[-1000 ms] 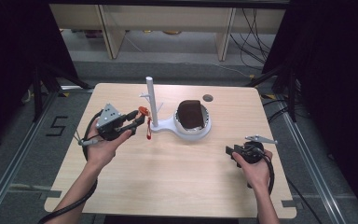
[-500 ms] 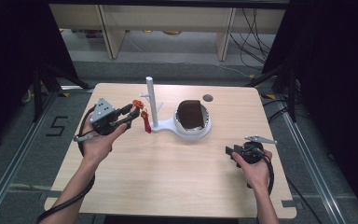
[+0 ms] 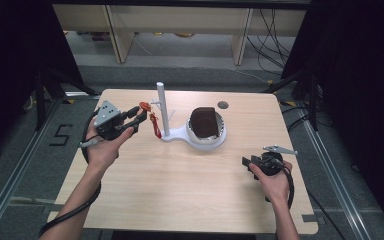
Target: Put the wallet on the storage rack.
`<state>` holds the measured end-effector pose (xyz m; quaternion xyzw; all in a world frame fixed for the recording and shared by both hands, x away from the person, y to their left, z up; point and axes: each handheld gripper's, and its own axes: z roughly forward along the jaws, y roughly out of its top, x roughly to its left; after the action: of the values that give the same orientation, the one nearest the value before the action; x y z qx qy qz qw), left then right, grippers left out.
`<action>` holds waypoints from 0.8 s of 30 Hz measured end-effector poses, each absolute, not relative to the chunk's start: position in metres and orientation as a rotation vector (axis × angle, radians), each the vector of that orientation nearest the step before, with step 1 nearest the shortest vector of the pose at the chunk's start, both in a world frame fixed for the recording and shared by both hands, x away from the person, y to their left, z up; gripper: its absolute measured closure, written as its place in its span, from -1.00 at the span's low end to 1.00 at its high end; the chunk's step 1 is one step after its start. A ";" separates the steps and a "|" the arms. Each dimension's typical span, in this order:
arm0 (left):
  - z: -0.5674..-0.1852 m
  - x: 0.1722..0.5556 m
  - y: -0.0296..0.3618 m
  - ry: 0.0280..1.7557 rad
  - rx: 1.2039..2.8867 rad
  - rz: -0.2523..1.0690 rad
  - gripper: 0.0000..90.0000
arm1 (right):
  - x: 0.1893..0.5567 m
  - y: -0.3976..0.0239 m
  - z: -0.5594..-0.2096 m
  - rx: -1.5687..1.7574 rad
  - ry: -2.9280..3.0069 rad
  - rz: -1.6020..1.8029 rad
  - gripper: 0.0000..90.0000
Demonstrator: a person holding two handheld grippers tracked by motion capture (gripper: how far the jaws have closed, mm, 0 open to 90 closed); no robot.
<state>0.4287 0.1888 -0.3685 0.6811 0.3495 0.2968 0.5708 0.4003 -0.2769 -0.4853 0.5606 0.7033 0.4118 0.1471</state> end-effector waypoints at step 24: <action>-0.360 0.437 0.192 0.838 1.562 0.720 0.43 | 0.400 -0.277 -0.486 1.621 2.022 1.181 0.22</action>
<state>0.4371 0.1918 -0.3600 0.6672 0.3581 0.3076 0.5762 0.3999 -0.2772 -0.4864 0.5631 0.7023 0.4102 0.1463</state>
